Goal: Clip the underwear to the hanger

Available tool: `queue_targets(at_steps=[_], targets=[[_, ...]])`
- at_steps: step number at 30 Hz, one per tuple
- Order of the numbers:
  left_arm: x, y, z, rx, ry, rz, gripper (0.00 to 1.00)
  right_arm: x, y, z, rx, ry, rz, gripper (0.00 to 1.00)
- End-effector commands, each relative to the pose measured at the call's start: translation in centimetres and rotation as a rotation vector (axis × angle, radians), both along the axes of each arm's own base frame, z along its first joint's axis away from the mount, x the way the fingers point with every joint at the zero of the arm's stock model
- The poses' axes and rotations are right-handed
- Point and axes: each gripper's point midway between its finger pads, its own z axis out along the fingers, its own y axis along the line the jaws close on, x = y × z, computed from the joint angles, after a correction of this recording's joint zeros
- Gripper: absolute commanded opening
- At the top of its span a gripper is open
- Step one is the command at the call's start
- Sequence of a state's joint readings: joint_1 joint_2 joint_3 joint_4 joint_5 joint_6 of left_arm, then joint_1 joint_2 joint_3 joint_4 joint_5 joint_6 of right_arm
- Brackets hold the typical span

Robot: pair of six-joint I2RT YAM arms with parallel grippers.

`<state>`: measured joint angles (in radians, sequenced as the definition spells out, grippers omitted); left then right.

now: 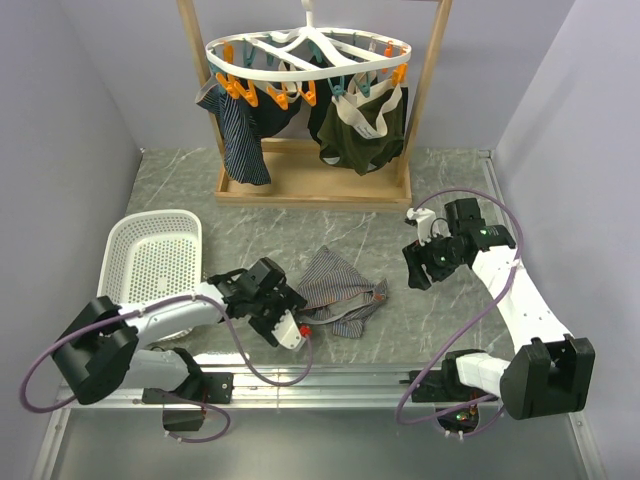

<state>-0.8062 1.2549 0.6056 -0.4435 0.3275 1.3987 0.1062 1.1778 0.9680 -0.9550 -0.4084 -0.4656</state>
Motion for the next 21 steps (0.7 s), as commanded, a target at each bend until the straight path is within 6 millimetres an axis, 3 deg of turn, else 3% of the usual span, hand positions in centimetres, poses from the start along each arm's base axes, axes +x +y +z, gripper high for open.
queue_targets(at_steps=[1,4,5,6,9,10,11,12,13,15,16,17,19,21], targets=[[1.1,-2.3,0.4,-0.072,-0.064,-0.031,0.81,0.6,0.3,0.8,0.01,-0.025,-0.001,0.7],[1.5,-2.9,-0.2,-0.072,-0.027,0.005,0.69,0.4,0.5,1.1,0.019,-0.032,0.008,0.7],[1.5,-3.1,-0.4,-0.071,-0.005,0.02,0.55,0.5,0.5,1.2,0.02,-0.034,0.012,0.7],[1.6,-3.4,-0.1,-0.081,0.01,0.03,0.48,0.4,0.5,1.2,0.021,-0.03,0.011,0.7],[1.2,-4.4,2.1,-0.113,0.071,0.053,0.26,0.1,0.8,1.7,0.036,-0.035,0.031,0.68],[1.6,-5.2,3.9,-0.146,0.085,0.089,0.19,0.0,0.8,1.9,0.042,-0.045,0.036,0.68],[1.3,-5.3,4.9,-0.159,0.124,0.124,0.04,0.0,0.9,2.0,0.046,-0.057,0.043,0.68],[1.5,-5.8,6.5,-0.197,0.144,0.168,0.0,0.0,1.0,2.2,0.051,-0.073,0.046,0.68],[1.9,-6.8,9.1,-0.26,0.199,0.27,0.0,-0.1,1.1,2.0,0.055,-0.077,0.047,0.67],[2.4,-7.2,11.0,-0.297,0.273,0.41,0.0,0.0,1.6,2.3,0.083,-0.113,0.067,0.67],[2.8,-8.0,13.3,-0.348,0.356,0.526,0.0,-0.2,1.8,2.1,0.094,-0.114,0.074,0.66],[2.5,-7.6,12.6,-0.296,0.43,0.602,0.0,0.1,1.9,2.3,0.104,-0.129,0.071,0.66],[2.9,-7.8,14.0,-0.312,0.568,0.752,0.0,0.3,2.4,2.6,0.132,-0.14,0.076,0.66],[3.6,-7.0,13.3,-0.285,0.625,0.891,0.0,0.5,2.7,2.6,0.147,-0.146,0.079,0.65]])
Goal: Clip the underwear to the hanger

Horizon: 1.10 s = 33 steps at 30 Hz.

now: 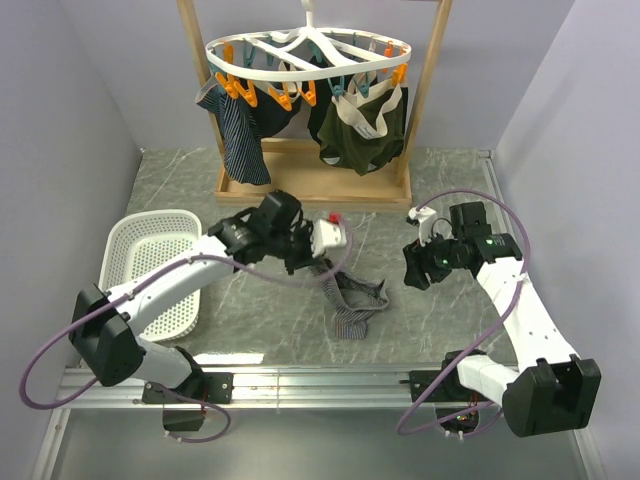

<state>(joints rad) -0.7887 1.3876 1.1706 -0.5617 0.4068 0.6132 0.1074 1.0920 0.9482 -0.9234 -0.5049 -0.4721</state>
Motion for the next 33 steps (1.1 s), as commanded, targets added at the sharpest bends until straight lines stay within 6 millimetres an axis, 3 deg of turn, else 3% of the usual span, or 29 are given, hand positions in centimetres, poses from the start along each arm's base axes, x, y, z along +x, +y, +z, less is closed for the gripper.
queue_targets(at_steps=[1,6,13,20,23,27,33], targets=[[-1.0,1.5,-1.2,0.009,0.394,0.343,0.0,0.9,1.3,0.8,0.063,-0.058,0.031,0.64],[2.0,3.9,-0.1,-0.112,0.54,0.613,0.0,1.3,2.8,0.8,0.157,-0.083,0.058,0.63],[3.8,6.7,-1.5,-0.148,0.589,0.824,0.0,2.2,5.0,0.0,0.243,-0.01,0.072,0.64],[4.4,7.2,-2.3,-0.159,0.659,0.851,0.0,2.0,7.5,-1.7,0.243,0.047,0.156,0.68],[4.6,7.2,-2.4,-0.161,0.673,0.852,0.0,1.6,8.4,-4.2,0.161,0.066,0.206,0.7],[4.8,7.2,-2.8,-0.154,0.684,0.849,0.0,1.2,9.6,-5.3,0.137,0.058,0.26,0.72],[5.1,7.1,-3.4,-0.146,0.704,0.842,0.0,2.3,11.3,-6.9,0.076,0.028,0.313,0.75]])
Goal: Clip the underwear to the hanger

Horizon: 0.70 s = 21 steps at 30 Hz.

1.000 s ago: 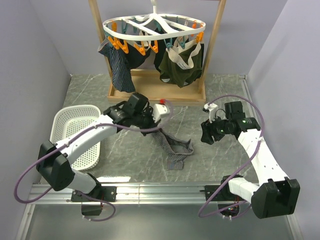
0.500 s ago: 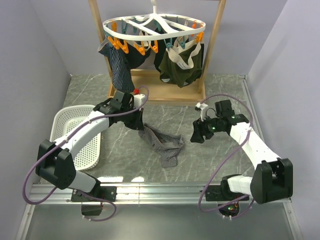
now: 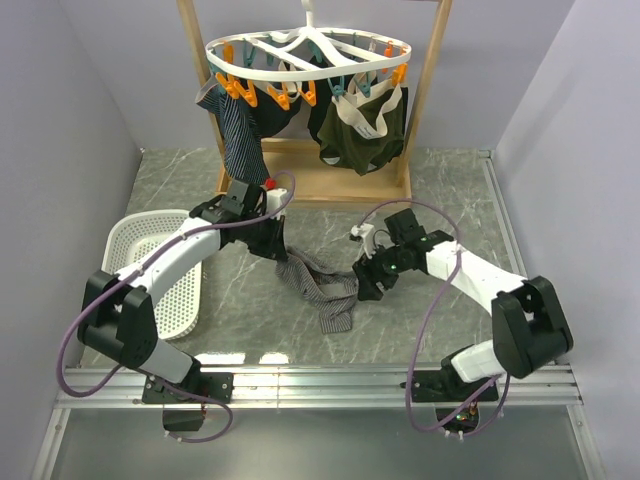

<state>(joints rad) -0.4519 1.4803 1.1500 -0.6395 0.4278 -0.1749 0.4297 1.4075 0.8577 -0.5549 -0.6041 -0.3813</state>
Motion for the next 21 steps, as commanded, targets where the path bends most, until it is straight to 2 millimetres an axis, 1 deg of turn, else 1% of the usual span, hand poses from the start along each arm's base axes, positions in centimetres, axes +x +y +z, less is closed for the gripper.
queue_targets(at_steps=[1,4,5,7,8,9,10,11,13,14,15,16,17,18,19,20,21], targets=[[0.7,-0.7,0.9,-0.043,-0.016,-0.009,0.0,2.5,1.2,-0.2,-0.008,-0.089,0.015,0.73],[1.0,-0.5,1.3,-0.046,-0.023,-0.006,0.0,3.4,1.5,-0.3,-0.014,-0.105,0.014,0.56],[1.1,-0.4,1.6,-0.05,-0.027,-0.004,0.0,3.8,1.7,-0.1,-0.017,-0.115,0.014,0.4],[1.3,-0.2,2.0,-0.053,-0.038,0.0,0.0,4.1,1.7,0.5,-0.02,-0.137,0.02,0.23],[1.5,0.1,2.4,-0.051,-0.046,0.004,0.0,4.7,1.5,1.5,-0.019,-0.172,0.01,0.02],[2.0,0.7,3.4,-0.047,-0.079,0.009,0.0,5.1,1.3,3.7,-0.005,-0.232,-0.003,0.0],[2.0,0.7,3.6,-0.049,-0.085,0.009,0.0,5.1,1.2,3.8,-0.005,-0.233,-0.003,0.0],[2.4,1.1,4.2,-0.044,-0.109,0.009,0.0,5.4,1.2,5.7,0.013,-0.284,-0.009,0.0],[2.6,1.4,5.5,-0.043,-0.147,0.005,0.0,5.5,0.4,7.4,0.007,-0.326,-0.025,0.0],[3.0,1.5,6.7,-0.047,-0.182,-0.001,0.0,5.8,0.3,9.5,0.026,-0.379,-0.035,0.0],[3.0,1.7,7.2,-0.034,-0.203,-0.021,0.0,6.0,-0.1,10.6,0.029,-0.406,-0.041,0.0],[3.1,1.8,8.1,-0.03,-0.231,-0.029,0.0,6.1,-0.6,12.4,0.032,-0.443,-0.058,0.0],[3.6,1.9,9.7,-0.027,-0.288,-0.043,0.0,6.2,-0.9,13.2,0.031,-0.46,-0.064,0.0],[3.7,2.2,10.3,-0.014,-0.3,-0.032,0.0,6.0,-1.3,13.9,0.024,-0.468,-0.069,0.0],[3.9,2.4,11.4,-0.001,-0.349,-0.051,0.0,6.3,-1.9,14.7,0.02,-0.488,-0.09,0.0],[4.2,2.5,12.9,-0.002,-0.393,-0.053,0.0,6.5,-2.2,16.5,0.033,-0.532,-0.103,0.0],[4.3,2.7,13.5,0.01,-0.419,-0.061,0.0,6.4,-2.6,17.0,0.027,-0.541,-0.11,0.0]])
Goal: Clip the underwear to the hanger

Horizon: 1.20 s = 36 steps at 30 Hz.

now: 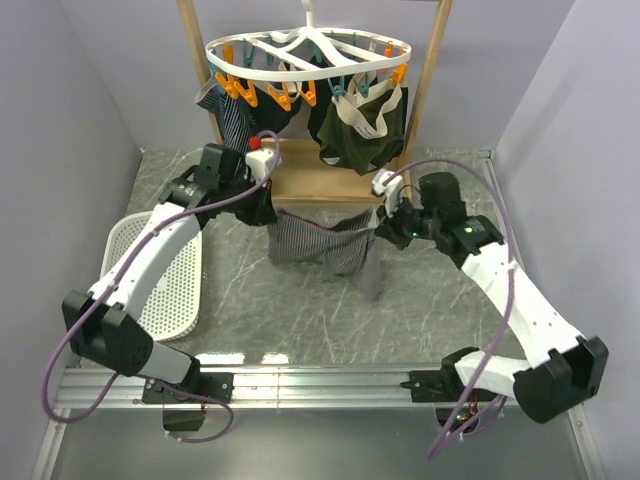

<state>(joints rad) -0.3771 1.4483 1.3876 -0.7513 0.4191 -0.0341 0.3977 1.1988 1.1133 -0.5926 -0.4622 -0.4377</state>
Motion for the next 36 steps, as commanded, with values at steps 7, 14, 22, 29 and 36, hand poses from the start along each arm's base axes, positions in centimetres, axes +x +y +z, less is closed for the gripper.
queue_targets(at_steps=[7,14,22,29,36], targets=[[-1.1,1.6,8.3,0.045,-0.288,-0.106,0.0,-1.1,-3.8,5.7,-0.059,-0.111,-0.083,0.0],[-9.5,1.0,6.5,-0.022,-0.209,-0.437,0.0,-6.5,-5.9,5.3,-0.094,-0.045,-0.032,0.0],[-10.8,1.7,-0.1,0.02,-0.06,-0.443,0.0,-10.3,-1.2,0.4,0.008,0.229,0.127,0.0],[-8.1,1.7,-5.5,0.074,0.012,-0.365,0.01,-10.6,5.8,-3.9,0.012,0.368,0.229,0.0],[-7.2,2.0,-9.2,0.1,0.083,-0.283,0.01,-11.8,10.9,-8.0,-0.024,0.445,0.317,0.14]])
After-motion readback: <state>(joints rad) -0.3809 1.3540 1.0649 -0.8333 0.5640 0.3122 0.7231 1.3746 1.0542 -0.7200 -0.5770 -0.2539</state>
